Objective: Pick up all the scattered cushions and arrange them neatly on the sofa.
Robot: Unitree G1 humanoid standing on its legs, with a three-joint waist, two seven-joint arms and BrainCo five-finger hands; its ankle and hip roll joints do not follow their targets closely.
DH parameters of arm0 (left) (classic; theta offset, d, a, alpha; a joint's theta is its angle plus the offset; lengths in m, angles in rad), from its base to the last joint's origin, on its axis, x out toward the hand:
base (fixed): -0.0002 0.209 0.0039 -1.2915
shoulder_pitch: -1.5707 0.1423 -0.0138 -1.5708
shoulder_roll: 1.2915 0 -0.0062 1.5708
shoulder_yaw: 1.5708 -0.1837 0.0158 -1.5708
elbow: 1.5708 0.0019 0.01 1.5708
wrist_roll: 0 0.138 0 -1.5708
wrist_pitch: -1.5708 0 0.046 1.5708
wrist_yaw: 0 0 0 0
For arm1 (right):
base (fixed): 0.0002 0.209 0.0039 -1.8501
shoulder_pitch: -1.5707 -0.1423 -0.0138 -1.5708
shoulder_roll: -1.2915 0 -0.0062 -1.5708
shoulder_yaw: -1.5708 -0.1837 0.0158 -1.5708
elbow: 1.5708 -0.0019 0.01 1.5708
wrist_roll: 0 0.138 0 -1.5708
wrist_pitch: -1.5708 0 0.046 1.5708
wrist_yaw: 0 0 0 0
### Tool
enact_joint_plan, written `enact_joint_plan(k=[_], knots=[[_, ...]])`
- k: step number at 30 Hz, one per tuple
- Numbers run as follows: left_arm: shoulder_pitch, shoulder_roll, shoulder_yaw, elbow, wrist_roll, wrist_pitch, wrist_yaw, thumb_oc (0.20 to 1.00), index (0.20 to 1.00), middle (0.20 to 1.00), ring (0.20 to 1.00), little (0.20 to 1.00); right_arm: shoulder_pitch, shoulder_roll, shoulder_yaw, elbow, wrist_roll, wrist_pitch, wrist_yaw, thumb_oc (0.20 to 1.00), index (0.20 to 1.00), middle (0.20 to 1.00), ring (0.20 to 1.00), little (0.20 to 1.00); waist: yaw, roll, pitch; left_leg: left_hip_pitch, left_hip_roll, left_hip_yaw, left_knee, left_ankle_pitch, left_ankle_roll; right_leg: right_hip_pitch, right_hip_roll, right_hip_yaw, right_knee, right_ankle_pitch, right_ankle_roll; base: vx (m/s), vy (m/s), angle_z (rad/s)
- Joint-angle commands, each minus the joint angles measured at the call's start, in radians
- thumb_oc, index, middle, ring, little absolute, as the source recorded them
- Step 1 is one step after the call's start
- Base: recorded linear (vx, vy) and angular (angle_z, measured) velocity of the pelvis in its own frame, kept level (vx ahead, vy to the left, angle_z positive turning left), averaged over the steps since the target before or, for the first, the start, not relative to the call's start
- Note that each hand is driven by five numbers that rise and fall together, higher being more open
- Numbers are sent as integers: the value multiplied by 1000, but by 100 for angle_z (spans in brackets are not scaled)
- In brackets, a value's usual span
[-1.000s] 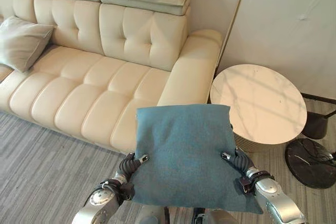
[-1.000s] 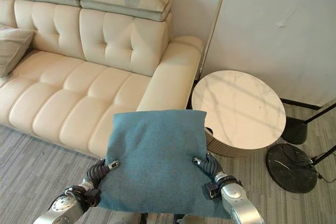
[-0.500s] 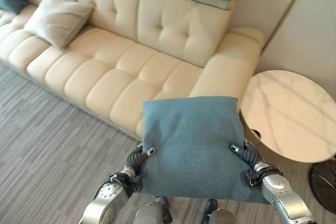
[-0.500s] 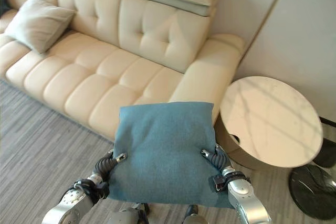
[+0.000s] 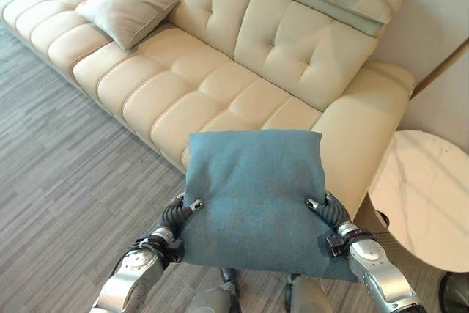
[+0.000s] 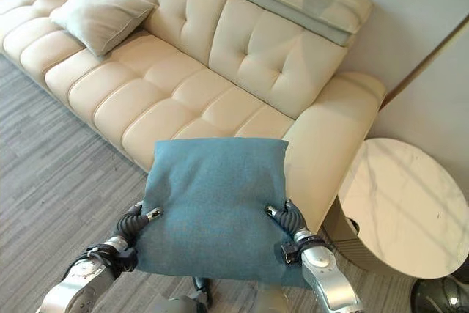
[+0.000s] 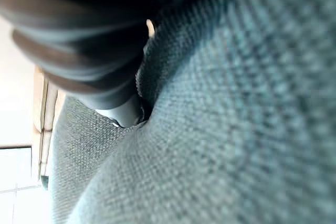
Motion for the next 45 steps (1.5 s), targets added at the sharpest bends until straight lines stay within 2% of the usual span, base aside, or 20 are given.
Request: enact_joint_plan(k=[1, 3, 7, 10, 13, 14, 17, 19, 20, 26, 29, 31, 33, 34, 36, 39, 40, 42, 43, 45], knots=[[-56, -53, -44, -157, 25, -91, -56, 200, 200, 200, 200, 200, -74, 33, 49, -78, 53, -99, 33, 200, 200, 200, 200, 200, 8, 9, 2, 59, -9, -40, -7, -124, -71, 68, 79, -45, -145, 65, -21, 188, -62, 29], [-61, -57, -35, -156, 48, -89, -64, 200, 200, 200, 200, 200, -68, 29, 53, -76, 51, -95, 42, 200, 200, 200, 200, 200, 8, -1, -3, 106, -13, -46, -7, -162, -83, 71, 77, -139, -245, 97, 4, 257, -106, 24], [-54, -71, -37, -157, 59, -93, -79, 200, 200, 200, 200, 200, -49, 26, 43, -78, 57, -97, 48, 200, 200, 200, 200, 200, 0, -5, -25, 160, -19, -48, -6, -198, -79, 119, 86, -132, -269, 110, -5, 266, -105, 17], [-46, -89, -35, -163, 43, -92, -82, 200, 200, 200, 200, 200, -35, 15, 33, -80, 79, -101, 50, 200, 200, 200, 200, 200, -16, 13, -48, 165, 10, -39, 178, -264, -105, 184, 99, -131, -262, 79, -35, 362, -150, -4], [-38, -100, -42, -178, 38, -96, -80, 200, 200, 200, 200, 200, -33, -9, 29, -85, 96, -102, 45, 200, 200, 200, 200, 200, -7, 25, -22, 76, 39, -38, 461, -208, -156, 270, 108, -131, -292, 50, -77, 203, -145, 1], [-42, -102, -46, -179, 37, -97, -77, 200, 200, 200, 200, 200, -32, -15, 26, -88, 98, -100, 40, 200, 200, 200, 200, 200, -1, 25, -17, 51, 34, -54, 495, -187, -164, 284, 108, -133, -300, 42, -86, 185, -135, -13], [-32, -103, -38, -182, 28, -91, -70, 200, 200, 200, 200, 200, -38, -22, 24, -86, 108, -95, 40, 200, 200, 200, 200, 200, -5, 14, -15, 3, 45, -71, 442, -186, -141, 307, 88, -120, -302, 24, -100, 139, -66, -30], [-22, -102, -38, -185, 24, -87, -68, 200, 200, 200, 200, 200, -38, -26, 23, -84, 100, -93, 37, 200, 200, 200, 200, 200, -3, 3, -22, 3, 46, -107, 355, -212, -125, 312, 74, -100, -289, 12, -99, 148, 3, -23], [-21, -102, -39, -185, 23, -86, -64, 200, 200, 200, 200, 200, -39, -26, 25, -82, 94, -92, 36, 200, 200, 200, 200, 200, -3, -1, -26, -1, 46, -133, 307, -198, -124, 311, 70, -92, -284, 8, -101, 163, 17, -24], [-14, -114, -42, -183, 15, -90, -35, 200, 200, 200, 200, 200, -38, -32, 26, -65, 78, -89, 22, 200, 200, 200, 200, 200, -10, 7, -28, -27, 95, -278, 89, -19, -157, 325, 60, -37, -261, -19, -115, 142, 84, -7], [-11, -117, -41, -174, 16, -97, -29, 200, 200, 200, 200, 200, -38, -36, 28, -53, 70, -87, 22, 200, 200, 200, 200, 200, -5, 25, -32, -27, 100, -382, 3, 20, -184, 340, 62, 9, -263, -27, -112, 165, 215, -14], [-13, -117, -47, -168, 22, -98, -27, 200, 200, 200, 200, 200, -33, -43, 20, -53, 63, -87, 20, 200, 200, 200, 200, 200, -10, 37, -34, -39, 92, -419, -7, 27, -198, 356, 55, 25, -270, -28, -102, 179, 300, -43], [-8, -118, -54, -153, 25, -102, -35, 200, 200, 200, 200, 200, -18, -42, 15, -50, 53, -83, 29, 200, 200, 200, 200, 200, -10, 48, -44, -24, 75, -449, -7, 9, -188, 367, 45, 58, -273, -25, -87, 190, 319, -35], [-8, -118, -54, -153, 25, -102, -35, 200, 200, 200, 200, 200, -18, -42, 15, -50, 53, -83, 29, 200, 200, 200, 200, 200, -10, 48, -44, -24, 75, -449, -7, 9, -188, 367, 45, 58, -273, -25, -87, 243, 413, -8], [-9, -106, -63, -139, 27, -96, -52, 200, 200, 200, 200, 200, 15, -26, -6, -59, 40, -76, 44, 200, 200, 200, 200, 200, -21, 47, -64, -2, 52, -402, -7, -16, -166, 377, 1, 74, -282, -8, -51, 261, 489, -30], [-15, -76, -72, -134, 36, -89, -62, 200, 200, 200, 200, 200, 16, -5, 13, -48, 20, -68, 56, 200, 200, 200, 200, 200, -22, 40, -73, 12, 26, -346, -7, -49, -121, 337, -33, 123, -262, 18, -14, 133, 460, -52], [-24, -61, -72, -127, 41, -91, -57, 200, 200, 200, 200, 200, 7, 9, 22, -37, 6, -67, 56, 200, 200, 200, 200, 200, -18, 37, -70, 16, 14, -302, -4, -65, -93, 296, -47, 148, -234, 36, 6, 64, 486, -96], [-22, -54, -69, -128, 45, -94, -55, 200, 200, 200, 200, 200, 2, 15, 24, -31, 6, -67, 55, 200, 200, 200, 200, 200, -7, 36, -69, 19, 15, -263, -3, -75, -85, 267, -49, 149, -209, 42, 15, 27, 276, -119], [-25, -47, -63, -129, 42, -95, -52, 200, 200, 200, 200, 200, -6, 21, 28, -25, 5, -69, 54, 200, 200, 200, 200, 200, 5, 37, -65, 27, 19, -231, -4, -84, -79, 240, -55, 116, -179, 51, 17, 7, 207, -161], [-29, -45, -46, -123, 41, -98, -43, 200, 200, 200, 200, 200, -32, 35, 46, -5, -1, -77, 54, 200, 200, 200, 200, 200, 43, 43, -53, 60, 38, -137, -7, -123, -87, 223, -94, -154, -113, 32, 8, 35, 222, -157]])
